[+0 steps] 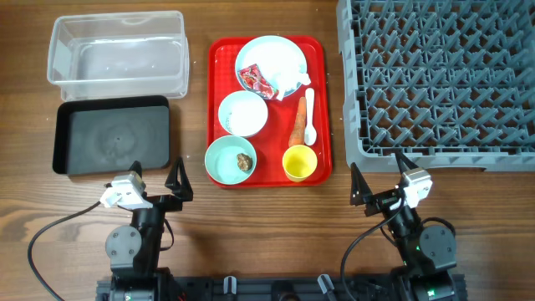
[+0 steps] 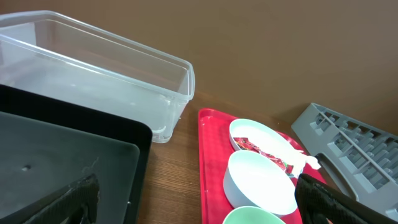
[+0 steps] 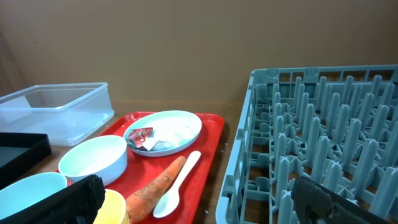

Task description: Sort waste into correct bins and load items into the dishwasher rack

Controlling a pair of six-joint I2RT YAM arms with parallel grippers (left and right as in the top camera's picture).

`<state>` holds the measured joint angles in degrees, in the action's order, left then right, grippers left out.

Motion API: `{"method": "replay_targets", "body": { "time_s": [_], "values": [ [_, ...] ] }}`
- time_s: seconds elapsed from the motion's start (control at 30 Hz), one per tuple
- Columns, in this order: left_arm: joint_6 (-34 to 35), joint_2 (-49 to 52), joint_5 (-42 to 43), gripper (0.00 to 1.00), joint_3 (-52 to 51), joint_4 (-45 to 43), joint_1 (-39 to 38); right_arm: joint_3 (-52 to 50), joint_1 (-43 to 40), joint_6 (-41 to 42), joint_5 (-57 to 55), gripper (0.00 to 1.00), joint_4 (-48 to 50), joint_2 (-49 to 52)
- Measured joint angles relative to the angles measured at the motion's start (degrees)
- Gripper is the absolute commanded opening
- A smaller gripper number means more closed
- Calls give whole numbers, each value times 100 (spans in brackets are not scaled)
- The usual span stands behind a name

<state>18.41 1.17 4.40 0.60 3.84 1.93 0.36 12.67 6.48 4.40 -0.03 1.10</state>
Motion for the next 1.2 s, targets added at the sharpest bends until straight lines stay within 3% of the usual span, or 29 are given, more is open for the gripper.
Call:
{"method": "replay_targets", "body": {
  "time_s": [0.5,0.87,1.2],
  "values": [
    [0,0,0,100,0,0,0,0,0,-2,-2,100,0,0],
    [0,0,0,100,0,0,0,0,0,-459,-319,100,44,0],
    [0,0,157,100,0,-48,0,0,0,-643,-343,100,688,0]
  ]
}}
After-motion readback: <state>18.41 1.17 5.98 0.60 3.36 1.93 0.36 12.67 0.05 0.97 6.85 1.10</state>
